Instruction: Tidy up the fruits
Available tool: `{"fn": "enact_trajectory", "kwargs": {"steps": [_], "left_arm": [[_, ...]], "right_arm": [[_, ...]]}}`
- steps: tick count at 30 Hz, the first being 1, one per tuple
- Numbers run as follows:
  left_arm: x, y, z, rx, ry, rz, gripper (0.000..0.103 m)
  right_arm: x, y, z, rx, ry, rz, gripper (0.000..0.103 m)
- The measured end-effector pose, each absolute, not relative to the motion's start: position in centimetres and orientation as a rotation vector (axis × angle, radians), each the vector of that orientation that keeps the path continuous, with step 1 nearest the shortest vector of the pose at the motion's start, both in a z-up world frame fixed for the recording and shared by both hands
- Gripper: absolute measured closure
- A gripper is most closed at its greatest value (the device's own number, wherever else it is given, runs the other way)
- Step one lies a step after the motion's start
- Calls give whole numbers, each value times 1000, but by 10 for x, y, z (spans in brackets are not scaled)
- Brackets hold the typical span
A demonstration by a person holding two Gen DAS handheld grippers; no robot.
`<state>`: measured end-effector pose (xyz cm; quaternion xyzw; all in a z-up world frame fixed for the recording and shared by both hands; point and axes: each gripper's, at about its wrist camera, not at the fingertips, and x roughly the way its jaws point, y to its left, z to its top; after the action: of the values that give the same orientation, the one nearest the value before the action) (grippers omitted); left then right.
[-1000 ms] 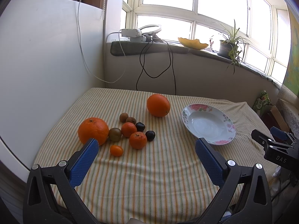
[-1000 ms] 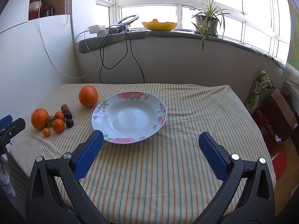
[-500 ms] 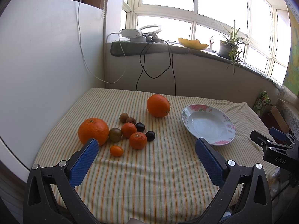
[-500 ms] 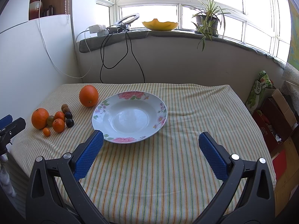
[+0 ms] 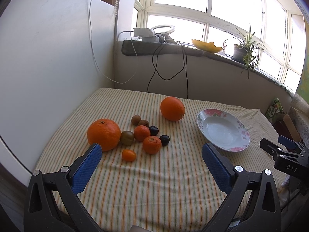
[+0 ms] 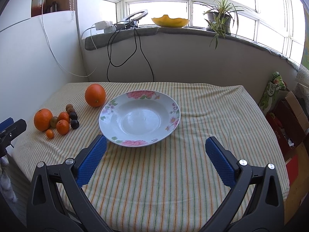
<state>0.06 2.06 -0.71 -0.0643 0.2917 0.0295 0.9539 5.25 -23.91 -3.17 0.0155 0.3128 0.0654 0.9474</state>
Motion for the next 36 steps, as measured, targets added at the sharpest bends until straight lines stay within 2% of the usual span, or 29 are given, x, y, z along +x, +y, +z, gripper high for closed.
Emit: {"fn": "enact_trajectory", "kwargs": {"steps": [15,25,29,36], "left_arm": [[2,58,-24,-184,617,135,1],[7,94,-41,-267,644,177,1],[12,108,-50,-304,659,177,8],[22,129,-66,-366,682,180,13]], "right_arm": [[75,-200,-23,-22,617,266,0],[104,-145,-25,-42,673,441,0],[116,-118,-25,-61,687,518,0],[142,-62,-32,-88,762,656,0]]}}
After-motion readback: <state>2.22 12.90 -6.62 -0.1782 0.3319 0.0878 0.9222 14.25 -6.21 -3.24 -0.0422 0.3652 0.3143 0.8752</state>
